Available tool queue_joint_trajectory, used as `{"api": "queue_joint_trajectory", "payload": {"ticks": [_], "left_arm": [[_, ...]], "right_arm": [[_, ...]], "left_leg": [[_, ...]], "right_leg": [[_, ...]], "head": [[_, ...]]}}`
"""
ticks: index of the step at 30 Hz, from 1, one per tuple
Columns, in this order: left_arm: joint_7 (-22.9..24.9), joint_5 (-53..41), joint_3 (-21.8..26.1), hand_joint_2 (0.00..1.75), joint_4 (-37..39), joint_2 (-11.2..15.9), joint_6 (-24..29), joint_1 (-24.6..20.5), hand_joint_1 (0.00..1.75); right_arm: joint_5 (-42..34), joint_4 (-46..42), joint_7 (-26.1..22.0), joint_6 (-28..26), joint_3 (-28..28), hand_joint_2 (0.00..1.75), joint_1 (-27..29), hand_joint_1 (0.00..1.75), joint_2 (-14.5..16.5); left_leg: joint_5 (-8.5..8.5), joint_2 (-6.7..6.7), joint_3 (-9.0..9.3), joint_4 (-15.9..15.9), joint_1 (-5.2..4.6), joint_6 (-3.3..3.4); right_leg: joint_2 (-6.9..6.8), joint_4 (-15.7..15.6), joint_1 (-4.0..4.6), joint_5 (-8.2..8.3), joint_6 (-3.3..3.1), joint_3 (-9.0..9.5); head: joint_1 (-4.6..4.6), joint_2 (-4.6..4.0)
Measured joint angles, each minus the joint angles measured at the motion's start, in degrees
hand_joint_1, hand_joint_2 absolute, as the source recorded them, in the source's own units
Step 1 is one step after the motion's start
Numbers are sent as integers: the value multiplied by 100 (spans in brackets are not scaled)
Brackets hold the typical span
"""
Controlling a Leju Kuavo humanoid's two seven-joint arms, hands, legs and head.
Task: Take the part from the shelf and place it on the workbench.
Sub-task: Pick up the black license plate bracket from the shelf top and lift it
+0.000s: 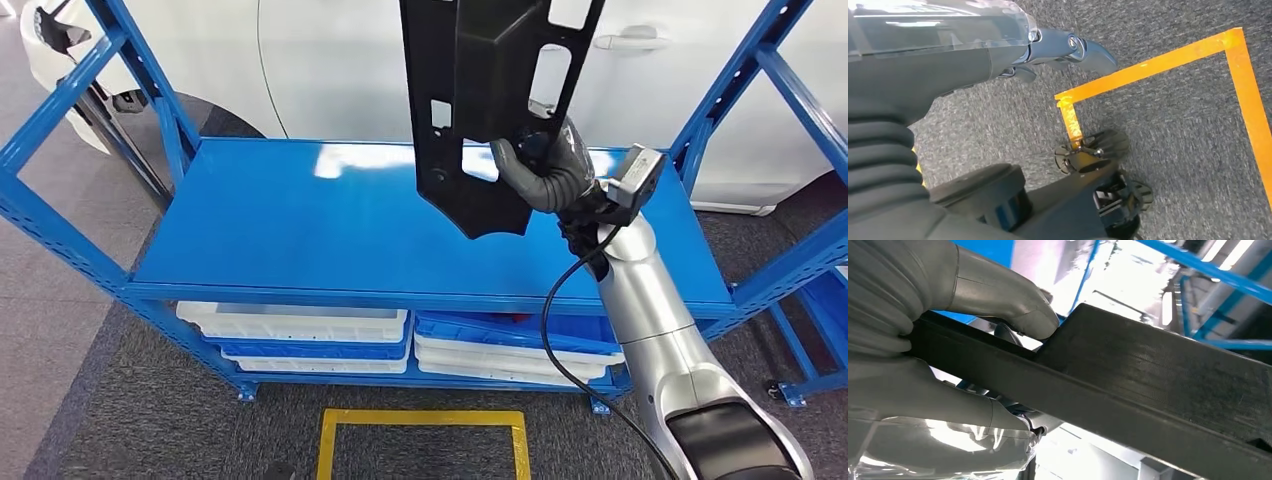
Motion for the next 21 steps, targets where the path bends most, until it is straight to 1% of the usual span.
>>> {"api": "queue_joint_trajectory", "payload": {"ticks": [2,3,4,5,6,7,8,9,10,11,12,13,14,16,17,18,19,20,21], "left_arm": [[-5,52,1,175,0,-4,69,8,0],[-2,76,2,175,0,-6,116,16,0],[12,88,2,175,0,-6,165,24,0],[30,88,3,175,0,-6,209,36,0],[47,84,3,175,0,-6,245,51,0],[58,76,3,175,0,-5,270,69,0],[60,83,3,175,0,-5,282,85,0],[52,110,7,175,0,-4,278,95,0],[43,140,11,175,0,-4,263,99,0],[36,170,16,175,0,-2,238,99,0],[33,187,20,175,0,3,211,96,0],[37,194,22,175,0,7,192,93,0],[43,198,22,175,0,12,180,92,0],[54,205,24,175,0,17,175,93,0],[57,206,25,175,0,19,177,93,0],[58,207,26,175,0,20,179,92,0],[58,211,27,175,0,20,180,88,0],[58,215,27,175,0,20,181,84,0],[58,219,27,175,0,20,181,82,0]], "right_arm": [[-112,-224,-49,87,-25,175,279,175,1],[-136,-358,-100,107,-26,175,465,175,-12],[-125,-493,-163,110,-22,175,658,175,-28],[-96,-624,-222,101,-13,175,855,175,-44],[-60,-746,-269,87,5,175,1050,175,-55],[-24,-853,-300,66,32,175,1240,175,-60],[1,-952,-324,38,67,175,1422,175,-60],[18,-1056,-356,4,101,175,1609,175,-61],[30,-1160,-396,-36,131,175,1785,175,-62],[38,-1266,-452,-71,155,175,1940,175,-62],[41,-1358,-505,-93,169,175,2068,175,-62],[38,-1428,-542,-103,178,175,2156,175,-62],[26,-1480,-568,-100,182,175,2222,175,-61],[-20,-1541,-571,-76,185,175,2303,175,-60],[-56,-1560,-565,-59,184,175,2326,175,-60],[-93,-1572,-558,-40,180,175,2337,175,-60],[-133,-1579,-551,-21,172,175,2341,175,-59],[-164,-1583,-545,-7,165,175,2345,175,-55],[-182,-1584,-538,4,159,175,2356,175,-48]], "left_leg": [[-22,-3,11,1,12,-57],[-88,-5,-14,74,19,-84],[-217,-7,-93,269,26,-106],[-390,-7,-227,578,36,-123],[-580,-8,-402,969,39,-139],[-728,-7,-579,1348,42,-152],[-785,-7,-696,1584,44,-159],[-727,-7,-708,1599,44,-157],[-574,-6,-613,1392,44,-147],[-361,-5,-423,998,43,-126],[-196,-3,-213,574,35,-96],[-92,-3,-53,245,24,-69],[-48,-3,44,41,12,-45],[-46,-13,71,-45,-4,-6],[-26,-14,80,-68,8,24],[-3,-14,93,-97,20,59],[19,-10,105,-128,35,92],[34,-5,115,-149,43,114],[39,-4,113,-154,40,126]], "right_leg": [[-6,-38,-6,17,-76,20],[-17,-60,-13,22,-119,41],[-28,-82,-25,27,-154,60],[-38,-92,-22,25,-180,74],[-43,-94,-17,20,-201,78],[-42,-93,-11,16,-210,79],[-40,-92,-8,11,-216,82],[-38,-90,-6,5,-215,88],[-36,-88,-5,-2,-210,97],[-34,-84,-5,-12,-201,107],[-32,-75,2,-21,-186,113],[-28,-67,9,-27,-165,110],[-24,-62,15,-28,-140,104],[-21,-72,21,-14,-74,97],[-21,-72,14,-21,-40,101],[-21,-17,9,-72,-8,83],[-20,160,2,-195,24,9],[-19,428,-10,-360,50,-107],[-19,816,-14,-563,76,-285]], "head": [[-1,0],[0,0],[1,0],[1,0],[1,0],[1,0],[1,0],[0,0],[1,0],[1,0],[1,0],[1,0],[1,0],[0,0],[1,0],[1,0],[1,0],[1,0],[1,0]]}}
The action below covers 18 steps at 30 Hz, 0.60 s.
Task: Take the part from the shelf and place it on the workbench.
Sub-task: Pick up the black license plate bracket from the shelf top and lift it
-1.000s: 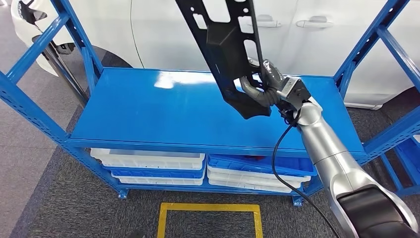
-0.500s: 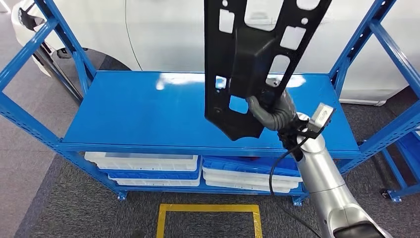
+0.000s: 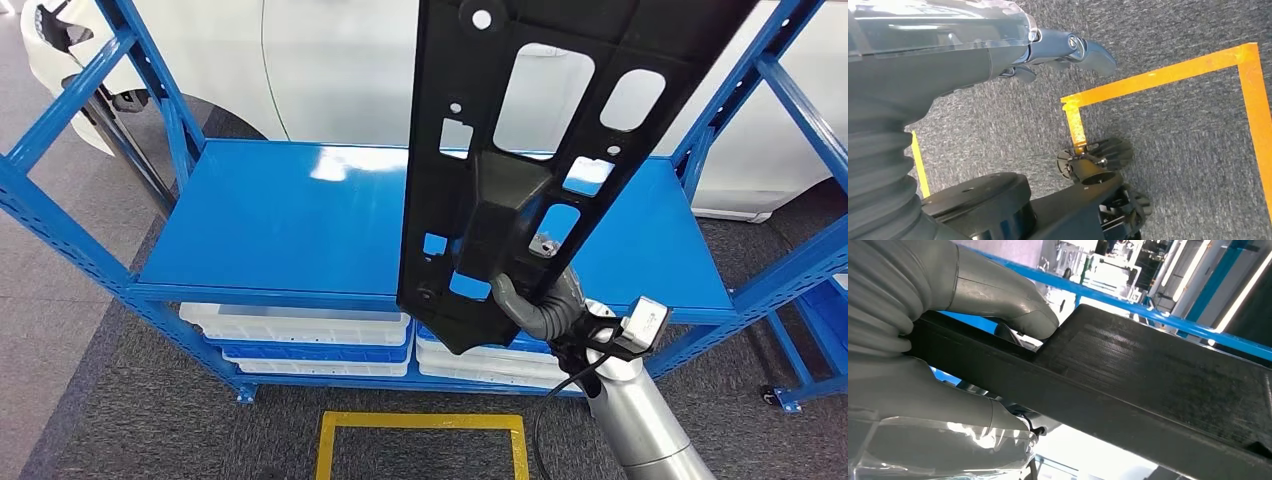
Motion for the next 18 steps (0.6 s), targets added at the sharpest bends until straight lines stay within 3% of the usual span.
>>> {"api": "queue_joint_trajectory", "payload": {"ticks": [1,3,4,6,8,12,14,16,17,18], "left_arm": [[1,4,0,175,0,1,0,0,0],[1,4,1,175,0,3,0,5,0],[1,4,1,175,0,3,0,5,0],[1,3,1,175,0,3,0,3,0],[1,4,1,175,0,3,0,-2,0],[1,5,0,175,0,6,0,-1,0],[1,5,0,175,0,7,1,-2,0],[6,5,0,175,0,8,2,4,0],[20,7,1,175,0,9,4,9,0],[46,12,1,175,0,10,5,13,0]], "right_arm": [[-10,0,7,6,-3,175,19,175,7],[-11,1,24,7,-4,175,60,175,14],[-11,1,31,7,-7,175,70,175,14],[-13,0,40,7,-13,175,69,175,14],[-14,-1,40,7,-19,175,67,175,15],[-15,-3,41,7,-25,175,68,175,-8],[-17,-4,40,7,-26,175,67,175,-18],[-28,-3,42,17,-26,175,73,175,-20],[-45,-3,43,30,-26,175,82,175,-20],[-72,-2,44,55,-27,175,93,175,-21]], "left_leg": [[1,1,-5,2,-1,4],[0,-3,-9,9,-2,4],[-3,-7,-6,15,-2,-2],[-20,-14,2,41,-6,-29],[-42,-22,-10,77,-27,-81],[-110,-26,-46,146,-32,-200],[-389,-25,-229,586,-17,-248],[-763,-25,-580,1380,-4,-282],[-854,-24,-719,1676,1,-290],[-832,-24,-767,1774,2,-292]], "right_leg": [[0,398,-6,-172,23,-185],[-2,753,-19,-225,53,-348],[-2,573,-27,-85,57,-252],[-1,-235,-42,288,41,165],[7,-799,-24,464,-23,439],[3,-907,-17,493,-179,470],[-6,-936,-36,511,-243,483],[-9,-935,-23,508,-267,479],[-9,-933,-17,507,-269,479],[-8,-931,-13,505,-269,481]], "head": [[0,0],[0,0],[0,0],[0,0],[-1,0],[0,0],[0,0],[0,0],[0,0],[0,0]]}}
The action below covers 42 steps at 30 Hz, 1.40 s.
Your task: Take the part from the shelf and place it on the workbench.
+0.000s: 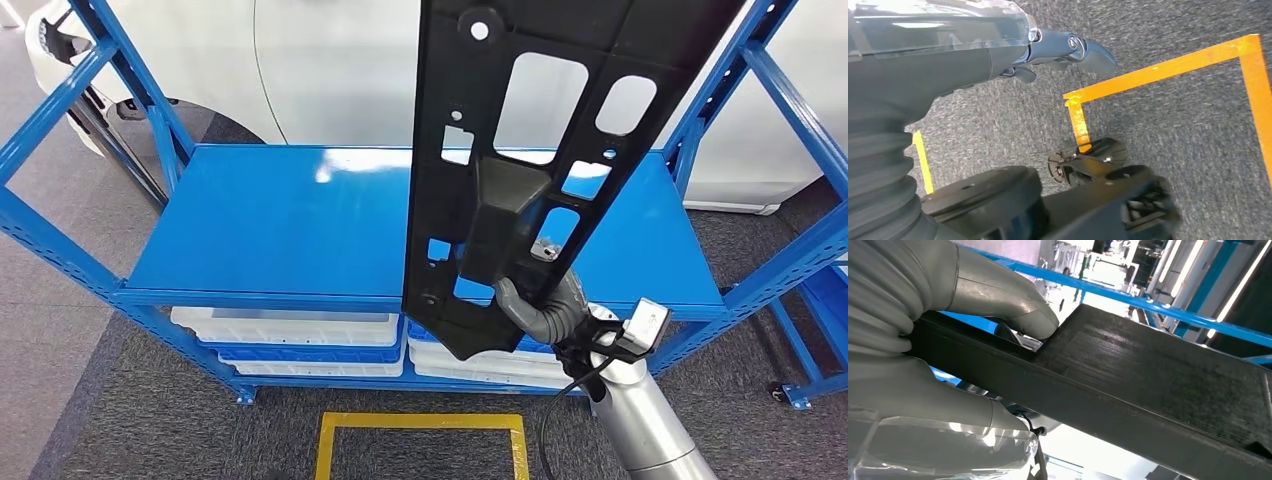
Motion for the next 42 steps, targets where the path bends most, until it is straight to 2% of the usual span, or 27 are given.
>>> {"api": "queue_joint_trajectory", "payload": {"ticks": [1,3,5,9,11,13,14,15,16,19,21,24,25,26,28,29,30,31,32,33,35,36,37,39,40,41,42], "left_arm": [[39,8,1,175,0,1,2,1,0],[154,39,10,175,0,3,11,-1,0],[289,71,33,175,0,4,13,-2,0],[456,89,95,175,1,4,-3,16,0],[486,82,122,175,2,4,-2,16,0],[523,73,134,175,2,4,-2,24,0],[544,66,136,175,2,6,-4,33,0],[562,55,137,175,2,8,-8,43,0],[578,42,137,175,2,10,-14,51,0],[620,-5,137,175,2,14,-42,59,0],[642,-38,137,175,1,17,-57,70,0],[649,-72,135,175,0,25,-63,99,0],[649,-79,134,175,1,28,-64,107,0],[648,-84,134,175,1,31,-64,113,0],[645,-89,134,175,1,32,-64,115,0],[642,-89,133,175,1,32,-64,113,0],[638,-89,133,175,0,32,-64,112,0],[632,-90,133,175,0,32,-64,113,0],[626,-92,132,175,0,33,-64,111,0],[620,-95,131,175,0,34,-64,107,0],[606,-103,129,175,0,43,-64,81,0],[599,-105,128,175,0,46,-64,70,0],[594,-107,128,175,0,50,-65,64,0],[587,-106,128,175,2,49,-70,76,0],[584,-106,128,175,3,49,-74,80,0],[578,-107,127,175,4,49,-78,82,0],[571,-108,126,175,4,48,-80,81,0]], "right_arm": [[-28,0,-1,26,-2,175,17,175,0],[-68,-4,-6,68,-11,175,65,175,0],[-84,-18,-3,89,-26,175,130,175,0],[-122,-57,63,136,-73,175,302,175,1],[-125,-96,102,119,-109,175,387,175,10],[-122,-137,145,71,-141,175,479,175,21],[-117,-156,175,49,-152,175,527,175,23],[-107,-177,208,30,-164,175,573,175,23],[-93,-203,237,20,-179,175,612,175,22],[-44,-322,270,-3,-251,175,698,175,24],[-24,-428,268,-28,-308,175,802,175,24],[-3,-529,254,-41,-357,175,956,175,22],[7,-553,249,-38,-365,175,990,175,18],[19,-575,244,-36,-373,175,1022,175,14],[39,-600,237,-34,-389,175,1076,175,9],[46,-604,237,-34,-395,175,1103,175,9],[52,-605,237,-30,-399,175,1123,175,9],[57,-605,236,-21,-405,175,1137,175,9],[62,-606,236,-7,-413,175,1144,175,9],[66,-610,234,11,-421,175,1147,175,9],[70,-636,232,40,-439,175,1145,175,8],[73,-651,231,49,-445,175,1142,175,7],[75,-667,229,54,-451,175,1140,175,7],[79,-686,228,60,-466,175,1142,175,8],[79,-692,227,62,-478,175,1145,175,14],[80,-696,226,64,-492,175,1148,175,20],[80,-697,224,67,-510,175,1154,175,27]], "left_leg": [[140,1,72,-156,0,8],[541,4,454,-939,-2,46],[741,1,740,-1532,-21,96],[808,-17,741,-1673,-20,215],[873,-10,702,-1718,-2,296],[926,-7,628,-1716,-13,329],[953,-7,587,-1711,-17,332],[981,-8,542,-1703,-20,330],[1008,-10,495,-1689,-21,323],[1088,-25,371,-1632,-25,268],[1153,-35,347,-1624,-25,201],[1195,-39,318,-1635,-22,94],[1065,-37,272,-1542,-20,69],[836,-34,196,-1332,-17,48],[255,-29,-2,-603,0,11],[82,-27,-61,-250,3,-6],[40,-27,-47,-32,3,-16],[119,-27,60,-14,3,-17],[262,-27,272,-204,2,-5],[385,-26,571,-562,-1,21],[402,-27,1164,-1403,-29,88],[359,-28,1323,-1674,-46,119],[329,-29,1372,-1801,-65,147],[432,-19,1296,-1835,-56,219],[503,-6,1244,-1849,-44,263],[586,7,1178,-1869,-28,300],[663,20,1098,-1875,-24,325]], "right_leg": [[2,3,2,-4,4,8],[6,10,6,-18,26,35],[6,32,26,-19,71,36],[2,71,32,-51,193,-16],[4,427,15,-377,241,-156],[4,1182,9,-847,268,-427],[4,1497,8,-985,279,-522],[4,1635,7,-1013,287,-529],[3,1541,4,-935,290,-423],[5,397,12,-564,246,326],[10,0,48,-480,188,550],[-3,-51,45,-349,75,479],[-15,-75,28,-284,25,437],[-26,-100,12,-213,-13,380],[-40,-93,20,-89,-46,225],[-45,-83,24,-30,-43,140],[-52,-70,27,27,-39,54],[-57,-54,29,79,-32,-30],[-59,-37,32,130,-22,-109],[-60,-21,34,179,-9,-175],[-64,0,48,277,40,-270],[-68,0,49,325,74,-291],[-73,-9,47,375,110,-305],[-65,-14,40,422,183,-338],[-52,58,34,317,211,-385],[-39,235,27,101,237,-458],[-28,535,12,-208,256,-553]], "head": [[0,0],[0,0],[-1,0],[-1,0],[0,0],[0,0],[0,0],[0,0],[0,0],[-1,0],[-1,0],[0,0],[0,0],[-1,0],[-1,0],[-1,0],[-1,0],[-1,0],[-1,0],[-2,0],[-2,0],[-2,0],[-1,0],[0,0],[0,0],[0,0],[0,0]]}}
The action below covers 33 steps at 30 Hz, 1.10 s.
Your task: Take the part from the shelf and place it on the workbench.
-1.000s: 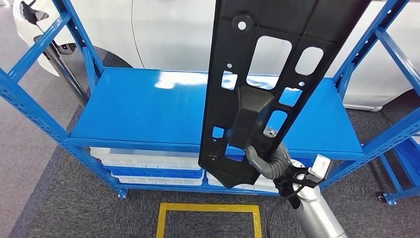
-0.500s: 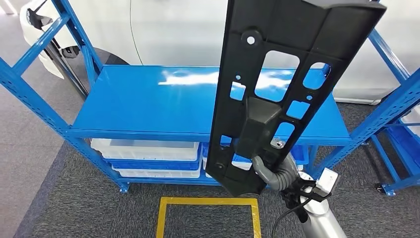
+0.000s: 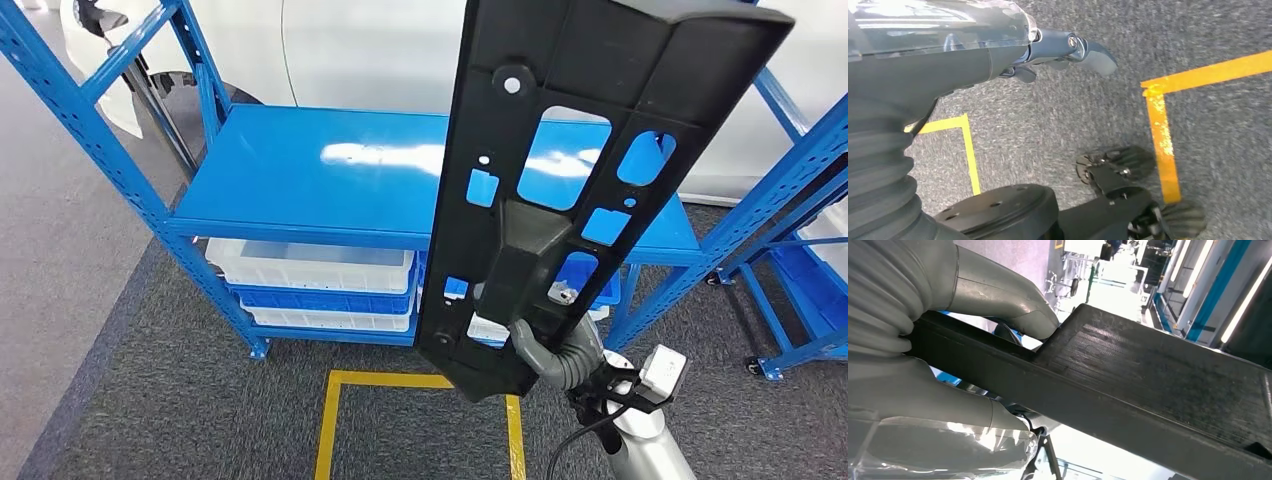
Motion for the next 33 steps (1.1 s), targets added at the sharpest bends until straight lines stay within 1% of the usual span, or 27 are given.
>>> {"api": "queue_joint_trajectory", "payload": {"ticks": [1,2,3,4,5,6,7,9,10,12,13,14,15,17,18,19,20,21,23,24,25,27,28,29,31,32,33], "left_arm": [[-7,-5,-1,175,0,0,1,3,0],[-12,-11,-3,175,0,-1,1,7,0],[-15,-18,-4,175,0,-1,1,11,0],[-15,-30,-6,175,0,-1,1,14,0],[-14,-41,-8,175,0,-2,0,14,0],[-9,-51,-10,175,0,-3,-1,11,0],[-4,-61,-12,175,0,-5,1,8,0],[3,-72,-19,175,0,-9,14,1,0],[3,-77,-24,175,0,-10,24,-1,0],[3,-81,-33,175,0,-9,40,3,0],[3,-81,-37,175,0,-8,47,6,0],[3,-81,-40,175,0,-6,52,11,0],[2,-81,-43,175,0,-5,55,12,0],[-1,-79,-46,175,0,-5,57,13,0],[-3,-77,-46,175,0,-5,57,12,0],[-8,-72,-46,175,0,-5,59,12,0],[-14,-68,-46,175,0,-5,61,11,0],[-23,-66,-47,175,0,-5,64,9,0],[-40,-63,-48,175,0,1,73,-9,0],[-45,-62,-49,175,0,3,75,-18,0],[-47,-61,-49,175,0,5,78,-26,0],[-44,-59,-49,175,1,3,78,-19,0],[-42,-58,-49,175,1,3,78,-16,0],[-40,-57,-49,175,2,2,78,-15,0],[-39,-57,-49,175,2,2,77,-17,0],[-39,-57,-49,175,2,2,75,-14,0],[-40,-57,-49,175,2,2,72,-7,0]], "right_arm": [[1,-1,-4,1,-16,175,10,175,5],[2,-1,-14,1,-34,175,28,175,6],[3,-1,-23,-1,-49,175,52,175,6],[4,-3,-33,-2,-63,175,77,175,6],[5,-10,-41,-3,-77,175,102,175,6],[6,-25,-44,-3,-90,175,119,175,6],[9,-50,-46,-2,-105,175,131,175,6],[16,-112,-54,5,-136,175,145,175,6],[22,-138,-59,12,-152,175,148,175,6],[34,-162,-62,33,-175,175,155,175,6],[42,-172,-55,43,-181,175,154,175,6],[49,-181,-42,52,-183,175,152,175,5],[53,-192,-26,61,-184,175,149,175,3],[56,-205,0,72,-186,175,149,175,0],[56,-206,9,75,-186,175,150,175,-1],[56,-206,15,79,-186,175,150,175,-1],[56,-206,21,81,-186,175,149,175,-1],[56,-206,24,84,-186,175,144,175,-1],[49,-208,30,85,-186,175,127,175,-1],[44,-209,34,85,-186,175,114,175,-2],[36,-210,39,84,-186,175,100,175,-2],[23,-210,46,84,-186,175,84,175,0],[17,-209,49,85,-186,175,80,175,5],[13,-209,52,84,-186,175,79,175,11],[8,-208,58,83,-187,175,77,175,22],[7,-208,62,82,-188,175,78,175,23],[5,-208,67,82,-189,175,80,175,24]], "left_leg": [[69,2,-91,3,-3,13],[141,4,-189,13,-6,13],[206,5,-285,27,-9,9],[265,6,-383,49,-10,0],[322,7,-481,76,-10,-12],[370,6,-565,108,-10,-28],[414,2,-643,144,-18,-50],[500,-2,-718,187,-30,-108],[548,-3,-732,186,-31,-142],[618,-10,-760,169,-25,-213],[530,-15,-807,220,-21,-244],[325,-21,-874,372,-18,-272],[18,-23,-959,649,-3,-294],[-524,-21,-1114,1399,11,-335],[-604,-20,-1132,1700,14,-348],[-540,-20,-1072,1836,15,-351],[-388,-20,-912,1772,16,-343],[-236,-21,-650,1505,14,-321],[-232,-21,6,624,-6,-252],[-300,-23,231,274,-22,-219],[-369,-25,349,59,-40,-190],[-287,-18,319,-30,-44,-127],[-221,-7,277,-49,-36,-86],[-142,4,222,-68,-25,-49],[-5,15,72,-75,-21,-9],[53,15,-13,-69,-24,-8],[106,16,-99,-63,-26,-13]], "right_leg": [[2,379,-5,-300,20,-93],[2,765,-9,-497,39,-162],[2,1042,-9,-558,51,-178],[2,1139,-9,-483,56,-106],[2,1026,-9,-328,52,68],[3,712,-9,-194,38,342],[7,270,0,-159,16,680],[21,-430,29,-258,-56,1160],[27,-583,49,-311,-97,1242],[18,-622,47,-223,-188,1174],[8,-627,37,-153,-238,1111],[-3,-642,21,-72,-280,1032],[-13,-646,17,9,-311,941],[-19,-633,30,159,-336,745],[-23,-619,37,228,-335,645],[-27,-600,42,293,-329,545],[-29,-581,47,355,-321,445],[-29,-563,52,415,-309,355],[-31,-535,67,525,-267,229],[-36,-535,68,581,-238,205],[-42,-546,62,636,-202,196],[-43,-581,44,724,-129,188],[-31,-534,37,646,-94,152],[-19,-389,31,461,-63,92],[-1,257,10,-134,-12,-110],[0,658,2,-350,9,-208],[0,986,-3,-431,27,-265]], "head": [[0,0],[0,0],[0,0],[0,0],[0,0],[0,0],[0,0],[-2,0],[-2,0],[-2,0],[-2,0],[-3,0],[-3,0],[-3,0],[-3,0],[-3,0],[-3,0],[-3,0],[-4,0],[-3,0],[-3,0],[-2,0],[-3,0],[-2,0],[-2,0],[-2,0],[-2,0]]}}
